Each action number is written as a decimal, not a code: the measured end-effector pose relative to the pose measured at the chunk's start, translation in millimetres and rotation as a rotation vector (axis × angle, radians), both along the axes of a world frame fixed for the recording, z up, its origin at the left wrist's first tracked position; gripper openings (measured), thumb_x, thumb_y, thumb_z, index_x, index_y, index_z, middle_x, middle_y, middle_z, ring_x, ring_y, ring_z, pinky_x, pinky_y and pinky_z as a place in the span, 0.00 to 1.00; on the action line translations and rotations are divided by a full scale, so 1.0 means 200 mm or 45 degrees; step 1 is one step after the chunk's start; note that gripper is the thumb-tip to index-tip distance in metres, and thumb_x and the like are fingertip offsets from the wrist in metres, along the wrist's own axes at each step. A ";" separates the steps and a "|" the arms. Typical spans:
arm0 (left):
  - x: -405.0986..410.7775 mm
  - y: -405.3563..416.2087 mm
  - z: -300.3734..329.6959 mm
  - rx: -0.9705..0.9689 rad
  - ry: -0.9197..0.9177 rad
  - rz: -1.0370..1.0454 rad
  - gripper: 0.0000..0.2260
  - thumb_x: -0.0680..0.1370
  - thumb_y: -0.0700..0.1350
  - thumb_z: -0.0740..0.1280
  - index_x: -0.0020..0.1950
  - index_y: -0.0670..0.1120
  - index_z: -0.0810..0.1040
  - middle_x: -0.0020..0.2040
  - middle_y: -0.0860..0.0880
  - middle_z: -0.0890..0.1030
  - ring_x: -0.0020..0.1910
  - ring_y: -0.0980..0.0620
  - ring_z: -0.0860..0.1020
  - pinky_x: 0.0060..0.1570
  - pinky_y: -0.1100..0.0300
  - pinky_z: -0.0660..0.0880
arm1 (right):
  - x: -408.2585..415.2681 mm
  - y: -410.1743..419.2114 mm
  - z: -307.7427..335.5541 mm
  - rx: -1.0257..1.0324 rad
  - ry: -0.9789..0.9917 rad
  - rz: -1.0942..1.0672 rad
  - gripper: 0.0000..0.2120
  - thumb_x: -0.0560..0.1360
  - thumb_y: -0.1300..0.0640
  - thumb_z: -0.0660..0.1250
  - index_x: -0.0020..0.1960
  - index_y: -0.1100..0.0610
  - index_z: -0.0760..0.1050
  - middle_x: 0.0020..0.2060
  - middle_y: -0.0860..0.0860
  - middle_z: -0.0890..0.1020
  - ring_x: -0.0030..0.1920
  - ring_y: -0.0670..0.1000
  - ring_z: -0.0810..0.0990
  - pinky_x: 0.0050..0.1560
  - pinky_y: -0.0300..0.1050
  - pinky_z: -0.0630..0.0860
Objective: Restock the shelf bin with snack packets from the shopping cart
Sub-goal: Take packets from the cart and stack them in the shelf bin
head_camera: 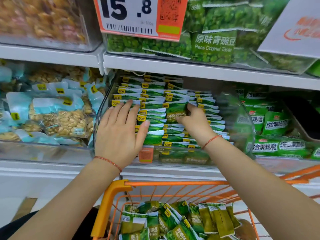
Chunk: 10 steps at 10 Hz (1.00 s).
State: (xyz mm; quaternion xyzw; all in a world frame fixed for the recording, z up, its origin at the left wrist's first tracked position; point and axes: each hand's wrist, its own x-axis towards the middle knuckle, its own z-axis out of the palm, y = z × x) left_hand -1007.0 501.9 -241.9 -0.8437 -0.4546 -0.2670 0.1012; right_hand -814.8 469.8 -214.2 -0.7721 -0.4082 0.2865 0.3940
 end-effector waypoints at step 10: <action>0.01 0.00 -0.01 0.040 -0.041 -0.007 0.26 0.81 0.56 0.48 0.64 0.40 0.76 0.64 0.41 0.76 0.64 0.42 0.74 0.66 0.48 0.64 | -0.11 0.00 0.07 -0.010 0.457 -0.275 0.23 0.81 0.53 0.59 0.74 0.60 0.62 0.64 0.63 0.74 0.63 0.63 0.72 0.63 0.58 0.67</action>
